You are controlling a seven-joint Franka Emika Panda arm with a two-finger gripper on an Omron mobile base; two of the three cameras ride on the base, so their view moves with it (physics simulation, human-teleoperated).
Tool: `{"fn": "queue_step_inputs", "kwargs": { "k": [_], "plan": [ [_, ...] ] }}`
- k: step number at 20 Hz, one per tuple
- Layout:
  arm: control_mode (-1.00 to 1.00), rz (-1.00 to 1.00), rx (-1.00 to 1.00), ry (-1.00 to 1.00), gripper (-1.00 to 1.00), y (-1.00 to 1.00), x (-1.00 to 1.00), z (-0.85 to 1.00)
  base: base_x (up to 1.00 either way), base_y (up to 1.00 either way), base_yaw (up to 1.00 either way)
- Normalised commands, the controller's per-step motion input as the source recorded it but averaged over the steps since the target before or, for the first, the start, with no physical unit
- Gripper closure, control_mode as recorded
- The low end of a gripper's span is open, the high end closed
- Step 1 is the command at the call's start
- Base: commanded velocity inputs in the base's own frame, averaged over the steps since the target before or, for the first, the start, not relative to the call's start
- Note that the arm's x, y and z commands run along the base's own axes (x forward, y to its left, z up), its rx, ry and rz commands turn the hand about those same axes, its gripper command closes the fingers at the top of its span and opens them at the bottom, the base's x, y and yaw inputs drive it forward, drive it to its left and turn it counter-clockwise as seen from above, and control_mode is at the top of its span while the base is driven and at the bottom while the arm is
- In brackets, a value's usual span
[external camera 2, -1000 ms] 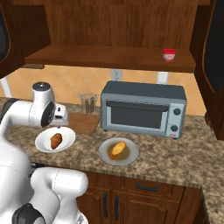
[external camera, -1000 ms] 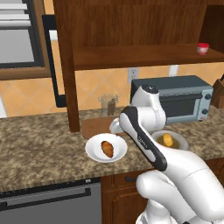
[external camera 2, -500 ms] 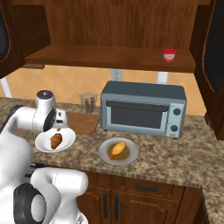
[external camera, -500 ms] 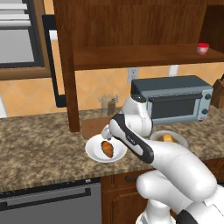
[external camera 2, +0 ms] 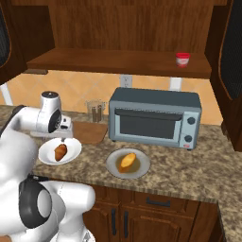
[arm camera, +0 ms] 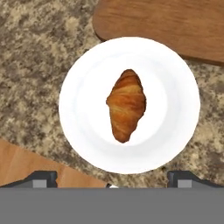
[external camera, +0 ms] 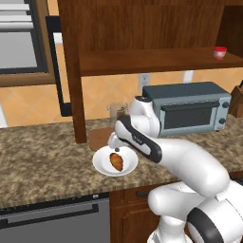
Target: From the different types of pastries on the counter, select a croissant and place it on the cutting board. Then retrieve a jar of jam from the cabinet and place it alongside the croissant on the cutting board.
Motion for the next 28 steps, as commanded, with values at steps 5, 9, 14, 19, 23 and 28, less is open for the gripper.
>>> {"fn": "queue_step_inputs", "kwargs": {
  "k": [5,9,14,19,23,28],
  "plan": [
    [-1.00,0.00,0.00,-0.10,-1.00,0.01,0.00,-0.21,0.00,0.00,0.00],
    [-1.00,0.00,0.00,-0.11,-1.00,0.00,0.26,-0.27,0.00,0.00,0.00],
    [-1.00,0.00,0.00,0.00,-1.00,0.00,0.34,-0.06,0.00,0.00,0.00],
    [-1.00,0.00,0.00,0.00,-1.00,0.00,0.13,-0.16,0.00,0.00,0.00],
    [-1.00,0.00,0.00,0.00,-1.00,0.00,0.01,-0.21,0.00,0.00,0.00],
    [-1.00,0.00,-0.01,-0.01,-1.00,0.14,0.00,-0.26,0.00,0.00,0.00]
  ]
}}
